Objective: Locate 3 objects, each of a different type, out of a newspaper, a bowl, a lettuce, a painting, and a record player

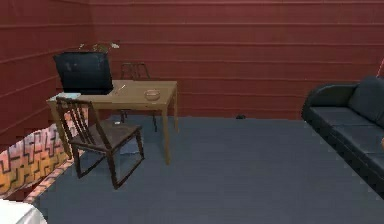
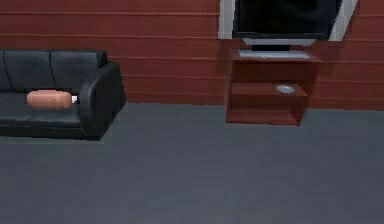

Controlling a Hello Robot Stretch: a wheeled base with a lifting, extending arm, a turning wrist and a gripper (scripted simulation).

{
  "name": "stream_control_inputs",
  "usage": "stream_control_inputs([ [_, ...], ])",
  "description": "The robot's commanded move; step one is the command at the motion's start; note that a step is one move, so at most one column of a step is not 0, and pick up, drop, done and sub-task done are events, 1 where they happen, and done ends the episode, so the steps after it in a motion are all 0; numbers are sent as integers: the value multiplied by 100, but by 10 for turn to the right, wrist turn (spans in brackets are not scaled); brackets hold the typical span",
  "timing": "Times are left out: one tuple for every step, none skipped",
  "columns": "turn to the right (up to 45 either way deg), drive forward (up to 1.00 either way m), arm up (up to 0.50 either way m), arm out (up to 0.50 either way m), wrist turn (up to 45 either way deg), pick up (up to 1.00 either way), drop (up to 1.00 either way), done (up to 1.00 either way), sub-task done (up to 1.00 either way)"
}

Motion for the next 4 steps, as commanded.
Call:
stream_control_inputs([
  [0,80,0,0,0,0,0,0,0],
  [-150,0,0,0,0,0,0,0,0],
  [0,30,0,0,0,0,0,0,0],
  [0,0,0,0,0,0,0,100,0],
])
